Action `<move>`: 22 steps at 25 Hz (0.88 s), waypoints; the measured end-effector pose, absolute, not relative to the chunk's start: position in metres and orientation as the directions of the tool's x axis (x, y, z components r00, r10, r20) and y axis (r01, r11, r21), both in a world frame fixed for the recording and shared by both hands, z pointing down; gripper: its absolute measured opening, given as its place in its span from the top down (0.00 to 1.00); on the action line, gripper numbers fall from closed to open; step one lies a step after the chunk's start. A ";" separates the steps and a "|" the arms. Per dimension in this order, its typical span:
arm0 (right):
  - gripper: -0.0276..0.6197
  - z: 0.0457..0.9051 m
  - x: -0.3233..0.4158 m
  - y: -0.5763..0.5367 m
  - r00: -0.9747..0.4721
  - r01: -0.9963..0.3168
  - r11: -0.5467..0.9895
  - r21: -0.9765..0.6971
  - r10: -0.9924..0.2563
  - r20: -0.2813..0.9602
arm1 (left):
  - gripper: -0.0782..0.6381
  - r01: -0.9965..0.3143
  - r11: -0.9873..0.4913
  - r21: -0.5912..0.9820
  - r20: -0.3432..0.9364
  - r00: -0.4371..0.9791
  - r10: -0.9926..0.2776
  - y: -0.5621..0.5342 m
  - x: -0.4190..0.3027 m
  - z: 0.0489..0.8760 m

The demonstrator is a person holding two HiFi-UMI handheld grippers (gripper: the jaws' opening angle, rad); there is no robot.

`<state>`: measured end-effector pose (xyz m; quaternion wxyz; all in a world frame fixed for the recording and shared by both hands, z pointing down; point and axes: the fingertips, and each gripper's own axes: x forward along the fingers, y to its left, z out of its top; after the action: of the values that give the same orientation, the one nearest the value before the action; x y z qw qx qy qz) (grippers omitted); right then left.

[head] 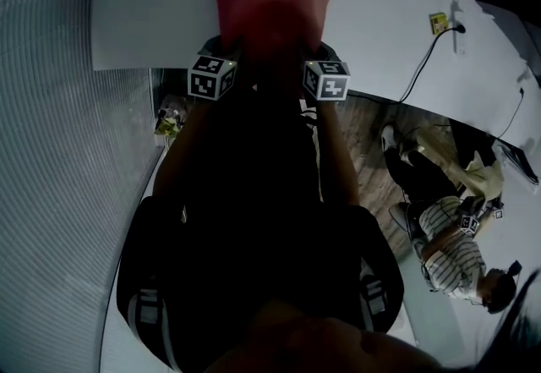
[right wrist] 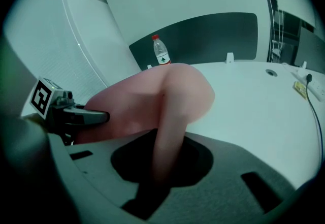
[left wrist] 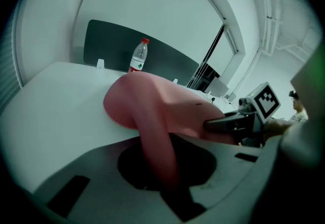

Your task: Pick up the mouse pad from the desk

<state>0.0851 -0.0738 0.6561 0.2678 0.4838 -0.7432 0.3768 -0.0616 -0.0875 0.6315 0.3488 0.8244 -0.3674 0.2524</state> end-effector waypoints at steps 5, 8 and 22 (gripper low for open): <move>0.88 0.636 0.073 -0.063 -0.379 -0.925 0.249 -0.286 -0.556 0.740 | 0.84 -0.774 -0.508 0.378 0.645 0.614 -0.455 -0.077 -0.071 0.617; 0.88 0.622 0.068 -0.057 -0.366 -0.930 0.248 -0.270 -0.589 0.721 | 0.84 -0.768 -0.528 0.362 0.625 0.621 -0.473 -0.070 -0.076 0.604; 0.89 0.547 0.056 -0.043 -0.321 -0.947 0.240 -0.214 -0.729 0.605 | 0.84 -0.767 -0.583 0.269 0.518 0.626 -0.584 -0.055 -0.085 0.534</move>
<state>0.0560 -0.0434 0.5469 0.1947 0.5492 -0.7628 0.2803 -0.0851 -0.0550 0.5338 0.2402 0.8690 -0.3886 0.1904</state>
